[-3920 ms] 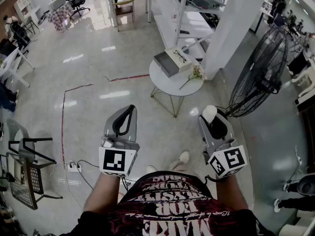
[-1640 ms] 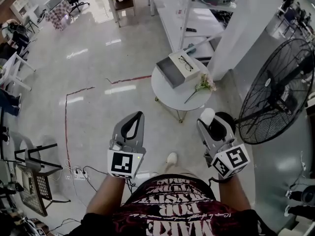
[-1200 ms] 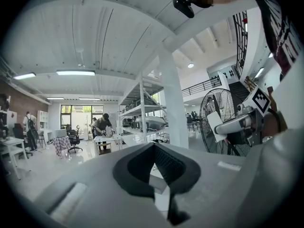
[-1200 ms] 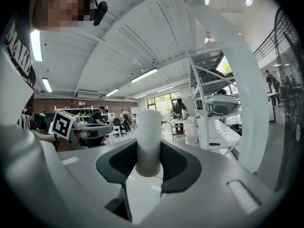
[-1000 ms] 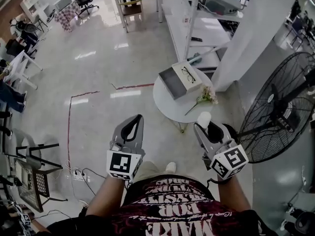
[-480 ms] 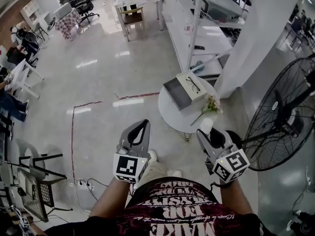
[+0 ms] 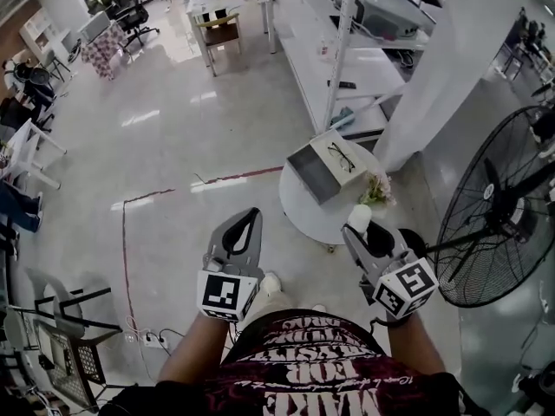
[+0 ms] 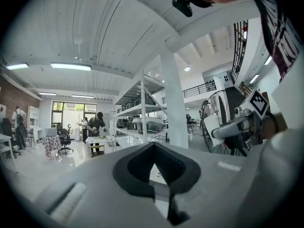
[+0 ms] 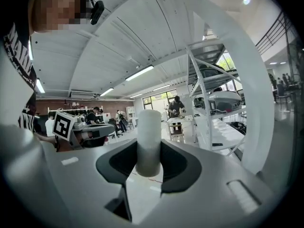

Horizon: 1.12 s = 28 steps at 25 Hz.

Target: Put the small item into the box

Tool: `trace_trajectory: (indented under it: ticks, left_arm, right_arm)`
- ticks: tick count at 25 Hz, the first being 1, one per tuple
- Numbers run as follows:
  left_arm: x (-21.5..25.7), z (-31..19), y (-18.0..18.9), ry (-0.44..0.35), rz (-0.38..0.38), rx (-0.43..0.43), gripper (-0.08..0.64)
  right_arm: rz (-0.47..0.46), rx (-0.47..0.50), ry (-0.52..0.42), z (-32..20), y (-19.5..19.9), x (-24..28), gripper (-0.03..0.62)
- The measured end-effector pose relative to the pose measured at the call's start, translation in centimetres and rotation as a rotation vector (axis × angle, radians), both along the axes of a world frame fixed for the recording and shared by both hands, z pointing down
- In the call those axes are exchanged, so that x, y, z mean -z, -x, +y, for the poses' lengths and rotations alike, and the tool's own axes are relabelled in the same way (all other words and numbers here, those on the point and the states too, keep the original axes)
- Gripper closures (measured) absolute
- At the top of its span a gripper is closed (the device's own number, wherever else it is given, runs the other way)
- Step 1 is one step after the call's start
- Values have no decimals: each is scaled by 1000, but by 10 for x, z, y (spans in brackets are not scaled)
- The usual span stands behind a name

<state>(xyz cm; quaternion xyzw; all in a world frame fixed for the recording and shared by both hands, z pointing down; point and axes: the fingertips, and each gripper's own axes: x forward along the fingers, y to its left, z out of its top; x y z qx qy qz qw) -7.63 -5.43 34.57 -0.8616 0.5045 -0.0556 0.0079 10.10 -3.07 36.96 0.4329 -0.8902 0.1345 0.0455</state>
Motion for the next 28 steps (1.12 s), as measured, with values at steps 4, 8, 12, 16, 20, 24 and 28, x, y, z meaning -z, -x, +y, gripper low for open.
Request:
trace_trajectory:
  ticks: [4,8,12,16,20,24,28]
  left_arm:
    - [2,-21,7,-9,11,-33,559]
    - [-13,-42,15,30,15,-52,559]
    - [-9,-59,23,22,11,-90,559]
    - [2,-80,43,-12,19,-94,558]
    - [5,-90,59,-18,34,-110,559]
    - [2,-97,70,-13,43,-120,559]
    - [-5,-105,68,11,47,-133,558]
  right_arm:
    - [8,-8,7,-20,13,-2,426]
    - [23,-16,20,-35,26,-5,426]
    - [29,-44,16,-49,34,2,426]
    - [37,-65,-2,-63,49,10,426]
    - [40,-79,-15,-74,68,15,426]
    - [44,-87,-11,-79,81,13,427]
    - [45,-106,-4,-86,76,17,426]
